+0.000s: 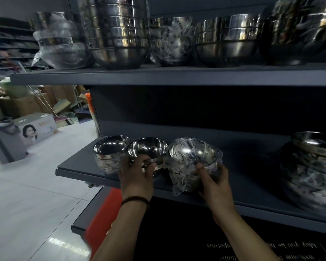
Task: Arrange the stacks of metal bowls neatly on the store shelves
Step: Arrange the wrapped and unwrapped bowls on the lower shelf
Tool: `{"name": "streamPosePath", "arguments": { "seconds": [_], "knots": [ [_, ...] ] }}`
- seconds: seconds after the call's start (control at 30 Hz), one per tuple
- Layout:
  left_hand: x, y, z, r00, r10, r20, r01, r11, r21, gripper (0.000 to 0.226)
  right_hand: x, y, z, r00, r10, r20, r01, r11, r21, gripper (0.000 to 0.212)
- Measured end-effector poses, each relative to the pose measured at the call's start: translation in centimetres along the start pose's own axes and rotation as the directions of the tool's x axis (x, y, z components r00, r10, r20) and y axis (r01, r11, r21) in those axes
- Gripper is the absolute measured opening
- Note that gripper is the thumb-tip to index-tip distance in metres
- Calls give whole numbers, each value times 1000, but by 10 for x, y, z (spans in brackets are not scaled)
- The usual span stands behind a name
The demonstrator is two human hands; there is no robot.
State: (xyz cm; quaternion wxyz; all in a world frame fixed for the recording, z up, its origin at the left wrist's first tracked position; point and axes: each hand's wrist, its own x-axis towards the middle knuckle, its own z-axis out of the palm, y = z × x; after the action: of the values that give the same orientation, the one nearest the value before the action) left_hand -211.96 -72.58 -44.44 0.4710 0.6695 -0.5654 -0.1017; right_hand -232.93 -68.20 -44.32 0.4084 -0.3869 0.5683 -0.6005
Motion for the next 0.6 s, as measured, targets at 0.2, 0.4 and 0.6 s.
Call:
{"name": "streamPosePath", "arguments": {
  "seconds": [0.2, 0.4, 0.6],
  "knots": [
    [-3, 3, -3, 997, 44, -60, -43, 999, 23, 33, 2, -7, -21, 998, 34, 51, -34, 999, 1, 51],
    [-45, 58, 0, 945, 230, -232, -226, 973, 44, 33, 0, -35, -80, 996, -86, -36, 81, 988, -133, 25],
    [-124, 130, 34, 771, 636, -25, -628, 753, -198, 17, -19, -34, -150, 905, -339, -259, 242, 908, -343, 15]
  ]
}}
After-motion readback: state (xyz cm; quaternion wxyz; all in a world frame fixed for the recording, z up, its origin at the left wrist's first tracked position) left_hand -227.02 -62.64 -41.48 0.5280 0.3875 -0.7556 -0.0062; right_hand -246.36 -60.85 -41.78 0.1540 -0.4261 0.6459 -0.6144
